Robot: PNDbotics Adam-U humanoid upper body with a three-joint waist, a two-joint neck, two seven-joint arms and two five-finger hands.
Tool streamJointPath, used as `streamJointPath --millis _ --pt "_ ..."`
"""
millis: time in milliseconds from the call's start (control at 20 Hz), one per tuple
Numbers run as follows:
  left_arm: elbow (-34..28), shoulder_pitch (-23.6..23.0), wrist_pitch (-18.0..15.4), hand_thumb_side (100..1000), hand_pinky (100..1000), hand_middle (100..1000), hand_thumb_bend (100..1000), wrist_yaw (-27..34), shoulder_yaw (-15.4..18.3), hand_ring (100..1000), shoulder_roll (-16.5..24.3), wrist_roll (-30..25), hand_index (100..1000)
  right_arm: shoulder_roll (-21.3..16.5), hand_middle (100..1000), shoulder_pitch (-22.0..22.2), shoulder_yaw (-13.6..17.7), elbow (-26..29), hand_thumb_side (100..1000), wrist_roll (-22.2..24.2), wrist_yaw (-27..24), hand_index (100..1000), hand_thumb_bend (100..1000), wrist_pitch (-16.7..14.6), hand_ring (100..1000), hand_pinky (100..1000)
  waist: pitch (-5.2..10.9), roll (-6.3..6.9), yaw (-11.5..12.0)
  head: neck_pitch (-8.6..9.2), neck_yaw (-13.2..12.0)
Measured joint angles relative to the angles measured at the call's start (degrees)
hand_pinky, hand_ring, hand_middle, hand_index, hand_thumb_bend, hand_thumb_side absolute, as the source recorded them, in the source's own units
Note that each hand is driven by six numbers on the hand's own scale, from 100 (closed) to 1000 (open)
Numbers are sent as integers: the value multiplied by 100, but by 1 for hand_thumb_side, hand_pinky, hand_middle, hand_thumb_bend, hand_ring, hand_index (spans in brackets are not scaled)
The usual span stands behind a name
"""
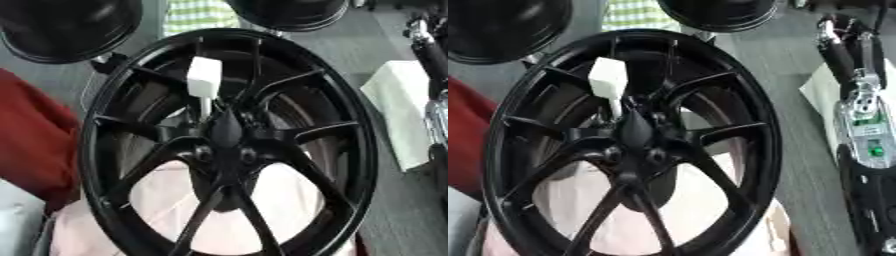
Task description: Pull the pin out of the wheel hub.
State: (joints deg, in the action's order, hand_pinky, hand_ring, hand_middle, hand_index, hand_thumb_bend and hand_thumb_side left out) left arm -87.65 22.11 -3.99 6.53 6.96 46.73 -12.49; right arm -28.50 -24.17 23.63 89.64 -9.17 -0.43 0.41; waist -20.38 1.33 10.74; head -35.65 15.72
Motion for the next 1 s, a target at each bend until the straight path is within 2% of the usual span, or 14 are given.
streamJointPath --millis 300,700,1000 --pt "-510 -64 106 789 643 573 100 242 139 624 -452 312 759 5 678 -1 0 36 558 6 -1 738 100 5 743 881 0 -20 28 0 0" --pt "-1338 -166 357 779 624 538 100 646 412 589 -1607 924 728 75 678 -56 -2 111 559 -3 -7 738 100 -3 743 881 1 -88 36 0 -2" --pt "-1650 -275 217 766 624 538 100 817 517 587 -2234 1685 726 154 678 -102 -7 178 560 -6 -8 738 100 -7 743 881 1 -112 34 2 -5"
